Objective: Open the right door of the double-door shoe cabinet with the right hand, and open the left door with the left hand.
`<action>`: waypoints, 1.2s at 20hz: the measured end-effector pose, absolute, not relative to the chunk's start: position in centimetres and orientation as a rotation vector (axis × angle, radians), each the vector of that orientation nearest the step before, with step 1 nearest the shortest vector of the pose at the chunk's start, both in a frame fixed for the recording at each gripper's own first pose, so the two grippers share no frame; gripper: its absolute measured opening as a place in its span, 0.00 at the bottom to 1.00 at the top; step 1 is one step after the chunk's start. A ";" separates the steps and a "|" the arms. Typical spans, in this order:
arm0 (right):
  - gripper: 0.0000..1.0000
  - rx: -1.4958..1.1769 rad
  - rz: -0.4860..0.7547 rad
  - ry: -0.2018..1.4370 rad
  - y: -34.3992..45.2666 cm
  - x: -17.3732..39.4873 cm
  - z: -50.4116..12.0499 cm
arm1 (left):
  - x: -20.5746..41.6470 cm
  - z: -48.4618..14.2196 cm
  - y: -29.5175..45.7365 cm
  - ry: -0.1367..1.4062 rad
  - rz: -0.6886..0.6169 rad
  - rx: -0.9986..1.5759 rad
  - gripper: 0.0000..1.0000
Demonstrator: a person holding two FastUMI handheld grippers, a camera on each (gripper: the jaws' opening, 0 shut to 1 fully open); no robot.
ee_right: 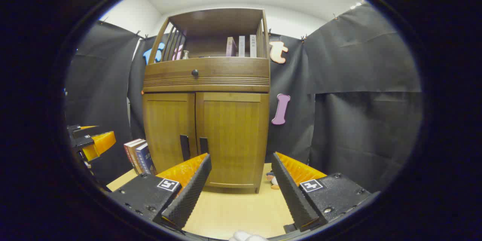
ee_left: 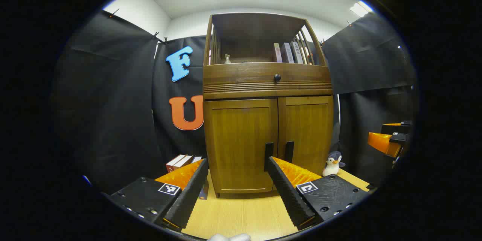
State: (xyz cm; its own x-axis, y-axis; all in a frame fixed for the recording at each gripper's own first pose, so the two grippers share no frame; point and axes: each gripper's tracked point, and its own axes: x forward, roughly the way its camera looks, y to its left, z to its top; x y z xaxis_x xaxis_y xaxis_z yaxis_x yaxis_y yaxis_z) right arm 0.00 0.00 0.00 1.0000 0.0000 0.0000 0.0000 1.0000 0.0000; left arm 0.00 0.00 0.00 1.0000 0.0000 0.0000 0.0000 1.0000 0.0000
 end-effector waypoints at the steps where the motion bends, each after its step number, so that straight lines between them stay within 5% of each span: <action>1: 1.00 -0.002 0.002 0.001 0.0 0.0 0.0 | 0.0 0.0 0.1 -0.001 0.000 0.001 0.96; 18: 1.00 -0.034 0.019 0.029 1.3 1.0 -0.8 | 0.5 -0.2 1.4 0.011 0.002 0.001 0.96; 24: 1.00 -0.076 0.027 0.061 2.0 6.6 -3.8 | -0.5 -0.8 2.0 0.033 0.014 0.017 0.96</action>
